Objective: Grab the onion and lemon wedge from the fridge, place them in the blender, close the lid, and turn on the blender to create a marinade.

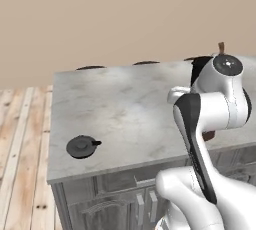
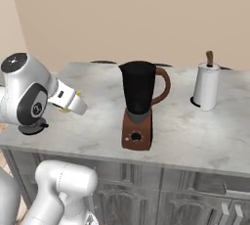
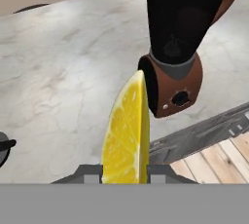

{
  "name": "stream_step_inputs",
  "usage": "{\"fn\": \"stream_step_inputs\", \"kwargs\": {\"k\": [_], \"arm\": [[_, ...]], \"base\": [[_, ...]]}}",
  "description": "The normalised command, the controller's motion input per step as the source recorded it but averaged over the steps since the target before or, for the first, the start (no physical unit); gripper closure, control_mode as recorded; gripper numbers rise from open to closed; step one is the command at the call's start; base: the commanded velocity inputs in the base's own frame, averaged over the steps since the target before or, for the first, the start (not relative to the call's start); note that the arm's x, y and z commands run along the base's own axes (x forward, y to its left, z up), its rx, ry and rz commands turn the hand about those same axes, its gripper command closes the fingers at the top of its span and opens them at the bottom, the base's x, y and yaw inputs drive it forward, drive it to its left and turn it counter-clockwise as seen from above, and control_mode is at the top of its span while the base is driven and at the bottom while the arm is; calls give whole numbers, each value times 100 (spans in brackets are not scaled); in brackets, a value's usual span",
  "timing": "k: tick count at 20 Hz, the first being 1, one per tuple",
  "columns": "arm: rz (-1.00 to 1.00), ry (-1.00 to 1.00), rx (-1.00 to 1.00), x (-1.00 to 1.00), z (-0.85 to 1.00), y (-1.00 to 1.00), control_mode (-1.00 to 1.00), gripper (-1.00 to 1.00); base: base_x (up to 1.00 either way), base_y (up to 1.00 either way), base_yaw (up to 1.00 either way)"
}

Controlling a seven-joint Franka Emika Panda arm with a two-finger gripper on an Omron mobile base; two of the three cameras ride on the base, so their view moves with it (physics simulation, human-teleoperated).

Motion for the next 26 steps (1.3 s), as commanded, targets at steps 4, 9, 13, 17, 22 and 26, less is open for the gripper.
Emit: {"fn": "stream_step_inputs", "kwargs": {"k": [4,9,13,17,22,26], "arm": [[0,0,0,9,7,0,-100,100],[0,0,0,69,31,-2,-100,100],[0,0,2,93,35,-11,-100,100],[0,0,5,97,46,-27,-100,100],[0,1,3,70,57,-43,-100,100],[-2,1,1,49,50,-47,-100,100]], "base": [[16,0,3],[0,0,0],[0,0,0],[0,0,0],[0,0,0],[0,0,0]]}}
